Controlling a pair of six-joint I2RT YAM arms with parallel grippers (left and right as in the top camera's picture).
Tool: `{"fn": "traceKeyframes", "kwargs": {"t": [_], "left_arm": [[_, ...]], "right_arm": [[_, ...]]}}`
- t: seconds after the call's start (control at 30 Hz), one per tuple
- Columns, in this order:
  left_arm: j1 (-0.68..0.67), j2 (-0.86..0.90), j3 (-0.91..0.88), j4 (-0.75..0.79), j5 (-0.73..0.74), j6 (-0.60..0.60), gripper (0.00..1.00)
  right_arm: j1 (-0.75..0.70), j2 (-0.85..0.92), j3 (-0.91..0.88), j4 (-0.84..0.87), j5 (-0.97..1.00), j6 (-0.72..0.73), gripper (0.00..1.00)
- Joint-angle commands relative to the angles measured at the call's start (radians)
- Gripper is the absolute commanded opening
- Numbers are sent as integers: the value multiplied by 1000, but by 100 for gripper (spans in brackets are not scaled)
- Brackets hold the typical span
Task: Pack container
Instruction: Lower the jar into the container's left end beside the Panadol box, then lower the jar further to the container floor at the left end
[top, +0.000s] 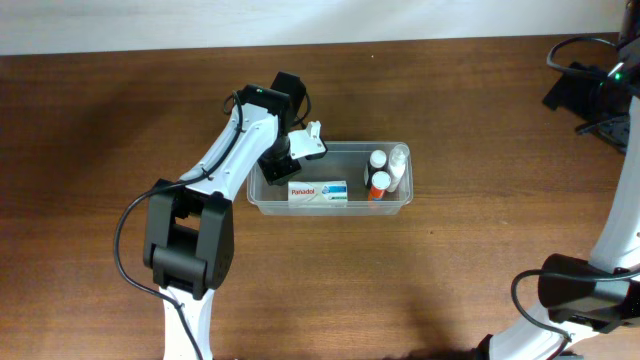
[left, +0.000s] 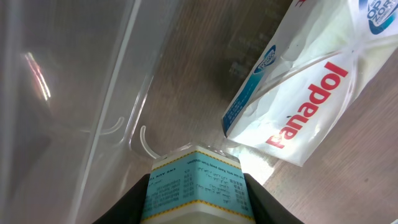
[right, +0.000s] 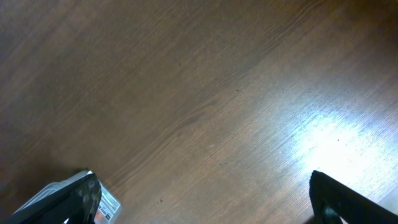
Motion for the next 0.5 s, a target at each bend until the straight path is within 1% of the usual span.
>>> {"fn": "traceKeyframes", "kwargs": {"t": [0.0,0.1,0.47], "left_arm": [[2,9,-5,4,14,47,34],[2,10,-5,5,51,80,34],[2,11,-13,6,58,79,35]], "right_arm": [[-6,3,1,-5,5,8,99],[-6,3,1,-5,5,8,98],[-6,3,1,-5,5,8,98]]}}
